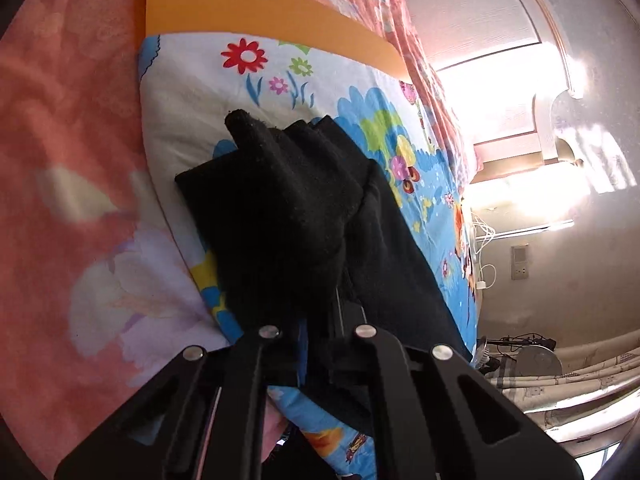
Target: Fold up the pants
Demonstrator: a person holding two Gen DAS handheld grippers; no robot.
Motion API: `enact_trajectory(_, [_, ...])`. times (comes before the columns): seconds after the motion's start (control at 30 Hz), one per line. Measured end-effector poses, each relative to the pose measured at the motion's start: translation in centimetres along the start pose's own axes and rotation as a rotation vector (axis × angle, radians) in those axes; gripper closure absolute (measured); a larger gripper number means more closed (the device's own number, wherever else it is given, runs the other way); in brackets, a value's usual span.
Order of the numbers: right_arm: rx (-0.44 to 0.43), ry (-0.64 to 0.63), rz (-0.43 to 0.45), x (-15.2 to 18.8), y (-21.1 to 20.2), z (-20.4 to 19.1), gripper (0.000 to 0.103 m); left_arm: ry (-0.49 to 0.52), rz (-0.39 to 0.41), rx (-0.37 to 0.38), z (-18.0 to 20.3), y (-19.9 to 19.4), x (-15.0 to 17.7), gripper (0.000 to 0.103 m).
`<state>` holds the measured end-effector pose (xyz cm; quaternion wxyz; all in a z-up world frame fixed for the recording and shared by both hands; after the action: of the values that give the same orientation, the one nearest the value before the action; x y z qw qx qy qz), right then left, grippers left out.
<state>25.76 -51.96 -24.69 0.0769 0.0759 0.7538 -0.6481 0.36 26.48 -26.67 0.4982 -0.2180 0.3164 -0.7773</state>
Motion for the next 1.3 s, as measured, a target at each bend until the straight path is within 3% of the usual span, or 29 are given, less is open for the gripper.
enact_trajectory(0.07, [0.002,0.009,0.000,0.3,0.7,0.2,0.081,-0.054,-0.025,0.048,-1.8,1.1,0.2,0.096])
enact_trajectory(0.2, [0.045,-0.004,0.013,0.2,0.5,0.3,0.080,-0.003,0.023,0.039,-1.0,-0.2,0.2,0.077])
enact_trajectory(0.23, [0.065,-0.004,0.021,0.2,0.4,0.4,0.073,0.010,0.015,0.027,-0.9,-0.1,0.1,0.083])
enact_trajectory(0.3, [0.128,0.023,0.059,0.6,-0.8,0.6,0.055,0.023,0.009,0.006,-0.8,-0.2,0.0,0.085])
enact_trajectory(0.37, [0.250,0.032,0.137,1.4,-3.0,0.8,0.034,0.041,0.006,0.000,-0.6,-0.1,-0.2,0.086])
enact_trajectory(0.47, [0.354,-0.001,0.209,2.9,-5.5,0.2,0.028,0.039,0.010,0.000,-0.8,-0.2,-0.2,0.090])
enact_trajectory(0.53, [0.296,-0.038,0.230,3.6,-6.3,-1.9,0.027,0.049,0.034,-0.016,-0.5,-1.2,0.4,0.090])
enact_trajectory(0.63, [0.136,-0.208,0.214,4.6,-5.0,-8.8,0.027,0.067,0.079,-0.032,0.0,-2.7,1.7,0.090])
enact_trajectory(0.7, [0.062,-0.329,0.184,4.9,-3.2,-14.4,0.026,0.055,0.066,-0.066,-0.9,-1.7,1.6,0.087])
enact_trajectory(0.73, [0.026,-0.385,0.156,5.2,-2.2,-17.4,0.026,0.035,0.030,-0.079,-1.7,-0.7,1.4,0.081])
enact_trajectory(0.8, [-0.071,-0.512,0.129,6.2,-1.3,-23.4,0.026,0.009,0.007,-0.047,-2.1,-0.3,1.7,0.075])
enact_trajectory(0.87, [-0.129,-0.622,0.121,7.2,-0.7,-28.4,0.027,0.018,0.029,0.020,-1.2,-1.2,2.6,0.059])
enact_trajectory(0.97, [-0.128,-0.720,0.158,7.6,0.2,-33.6,0.027,-0.021,-0.021,0.129,0.2,-0.5,5.6,0.058])
enact_trajectory(1.07, [0.007,-0.692,0.206,6.4,1.9,-34.5,0.027,0.019,-0.099,0.222,2.6,1.8,9.0,0.062])
enact_trajectory(1.13, [0.052,-0.664,0.147,6.1,3.7,-33.4,0.028,0.053,-0.150,0.232,3.9,3.7,10.6,0.066])
enact_trajectory(1.2, [0.074,-0.660,0.109,6.4,4.8,-32.0,0.029,0.058,-0.198,0.236,4.6,5.8,11.7,0.070])
enact_trajectory(1.3, [0.040,-0.621,0.081,6.6,5.5,-30.7,0.028,0.055,-0.242,0.238,5.3,8.1,12.5,0.071])
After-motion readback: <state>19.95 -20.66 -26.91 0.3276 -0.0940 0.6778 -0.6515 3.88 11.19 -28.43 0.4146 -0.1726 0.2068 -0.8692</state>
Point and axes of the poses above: each gripper's, at about its wrist camera, not at the fingertips, and y roughly the way its jaws point, z to its right, x to its underside, the point moved 7 cm from there along y, roughly the way its jaws point, and after that the axes turned 10 degrees about -z, right-handed, at the moved point
